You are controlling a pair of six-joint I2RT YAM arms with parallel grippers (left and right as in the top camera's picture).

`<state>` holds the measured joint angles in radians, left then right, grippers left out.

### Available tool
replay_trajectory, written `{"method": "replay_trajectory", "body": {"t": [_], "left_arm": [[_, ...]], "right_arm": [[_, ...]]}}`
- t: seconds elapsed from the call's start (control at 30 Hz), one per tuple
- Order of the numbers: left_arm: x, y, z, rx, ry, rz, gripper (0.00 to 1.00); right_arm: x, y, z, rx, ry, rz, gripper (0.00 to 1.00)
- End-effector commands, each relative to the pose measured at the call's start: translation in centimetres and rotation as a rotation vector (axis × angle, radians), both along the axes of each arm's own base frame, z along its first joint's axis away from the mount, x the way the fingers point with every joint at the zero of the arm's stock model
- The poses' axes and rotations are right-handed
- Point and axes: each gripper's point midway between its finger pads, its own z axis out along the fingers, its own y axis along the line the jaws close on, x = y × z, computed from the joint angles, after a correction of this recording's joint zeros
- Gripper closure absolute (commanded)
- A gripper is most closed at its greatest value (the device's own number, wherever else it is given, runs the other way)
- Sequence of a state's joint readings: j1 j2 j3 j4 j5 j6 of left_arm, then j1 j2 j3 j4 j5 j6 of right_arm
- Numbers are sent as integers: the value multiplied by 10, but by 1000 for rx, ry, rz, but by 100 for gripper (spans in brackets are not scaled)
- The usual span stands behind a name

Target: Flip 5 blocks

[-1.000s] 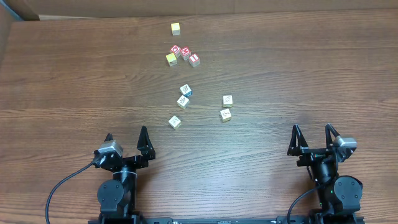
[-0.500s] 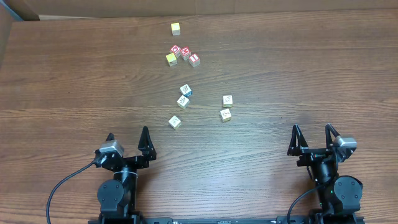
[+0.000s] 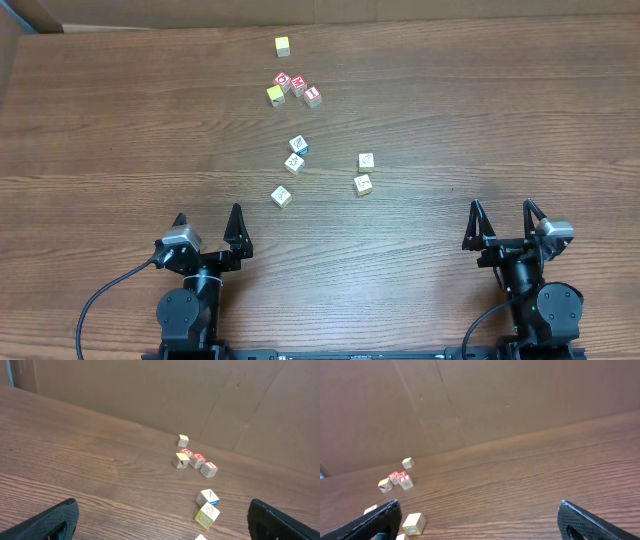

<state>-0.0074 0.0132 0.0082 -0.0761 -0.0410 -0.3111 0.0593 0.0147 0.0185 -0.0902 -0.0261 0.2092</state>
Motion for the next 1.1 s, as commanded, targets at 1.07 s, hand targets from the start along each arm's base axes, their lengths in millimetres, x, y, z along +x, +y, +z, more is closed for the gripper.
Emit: {"method": "replay_trajectory", "body": {"t": [1.07], "left_arm": [[-23,-37,189,67,142,-229,0]], "right_arm": [[0,-1,-2,0,-5,-3,0]]}}
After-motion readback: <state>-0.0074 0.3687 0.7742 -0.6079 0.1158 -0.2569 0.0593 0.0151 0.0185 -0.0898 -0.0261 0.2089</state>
